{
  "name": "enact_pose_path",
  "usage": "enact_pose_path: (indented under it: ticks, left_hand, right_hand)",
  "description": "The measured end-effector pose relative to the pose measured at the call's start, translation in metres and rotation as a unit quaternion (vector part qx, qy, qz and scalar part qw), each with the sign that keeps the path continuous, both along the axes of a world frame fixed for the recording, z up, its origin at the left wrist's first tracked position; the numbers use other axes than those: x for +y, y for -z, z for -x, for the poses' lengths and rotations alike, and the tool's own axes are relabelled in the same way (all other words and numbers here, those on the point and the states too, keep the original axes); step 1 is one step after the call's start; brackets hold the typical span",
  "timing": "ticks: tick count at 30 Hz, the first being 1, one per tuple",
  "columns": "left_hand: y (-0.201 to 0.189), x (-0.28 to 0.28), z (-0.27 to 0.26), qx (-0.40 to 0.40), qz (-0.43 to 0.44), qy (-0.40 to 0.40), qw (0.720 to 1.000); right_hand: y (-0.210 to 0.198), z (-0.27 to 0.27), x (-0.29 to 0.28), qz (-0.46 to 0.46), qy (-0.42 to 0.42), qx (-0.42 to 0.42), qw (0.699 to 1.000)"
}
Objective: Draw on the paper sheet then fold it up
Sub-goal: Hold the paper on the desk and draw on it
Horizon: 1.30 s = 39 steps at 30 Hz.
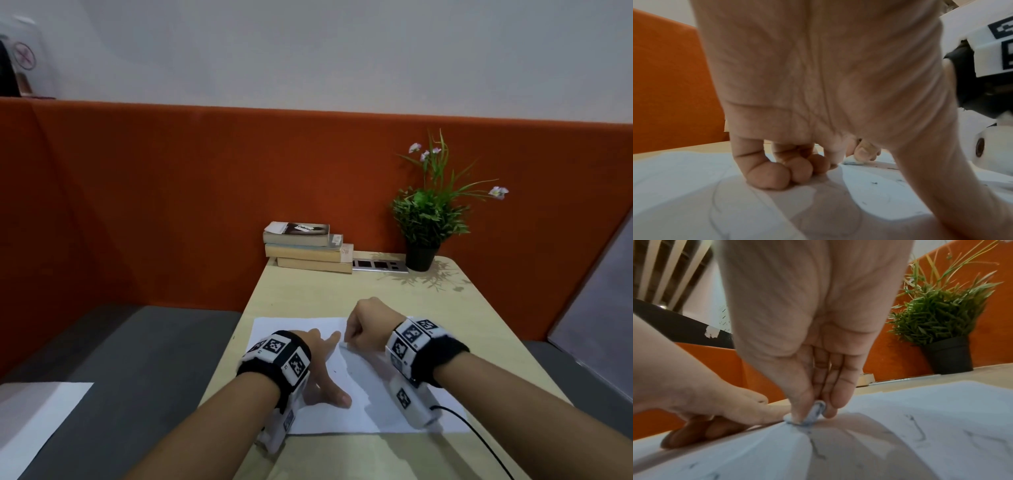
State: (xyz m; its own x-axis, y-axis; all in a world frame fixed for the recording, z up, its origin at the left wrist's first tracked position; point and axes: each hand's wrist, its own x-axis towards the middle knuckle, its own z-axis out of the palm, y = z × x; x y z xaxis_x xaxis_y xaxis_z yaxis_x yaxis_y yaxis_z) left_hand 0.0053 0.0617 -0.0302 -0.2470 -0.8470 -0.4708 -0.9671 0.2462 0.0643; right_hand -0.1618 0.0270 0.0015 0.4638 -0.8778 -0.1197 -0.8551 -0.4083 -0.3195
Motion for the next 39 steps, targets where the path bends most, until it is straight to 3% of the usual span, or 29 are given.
enact_pose_path:
  ticks: [3,10,20,29,39]
  left_hand:
    - [0.0,0.0,0.0,0.004,-0.002,0.001,1.0]
    - [0.005,0.003,-0.004,0.015,0.019,-0.001,1.0]
    - [0.004,-0.001,-0.002,0.013,0.005,-0.007,1.0]
    - [0.004,0.001,-0.004,0.019,0.012,-0.003,1.0]
    - [0.003,0.003,-0.002,0.002,0.017,-0.004,1.0]
  right_hand:
    - [0.005,0.001,0.01,0.007,0.013,-0.013,1.0]
    - [0.005,0.022,0.04,-0.092,-0.045,-0.019,0.995]
    - [0.006,-0.006,-0.005,0.016,0.021,-0.016,1.0]
    - [0.007,0.023,0.038,-0.091,-0.059,-0.018,0.994]
    - [0.008,-0.011,-0.009,0.017,0.036,-0.002,0.999]
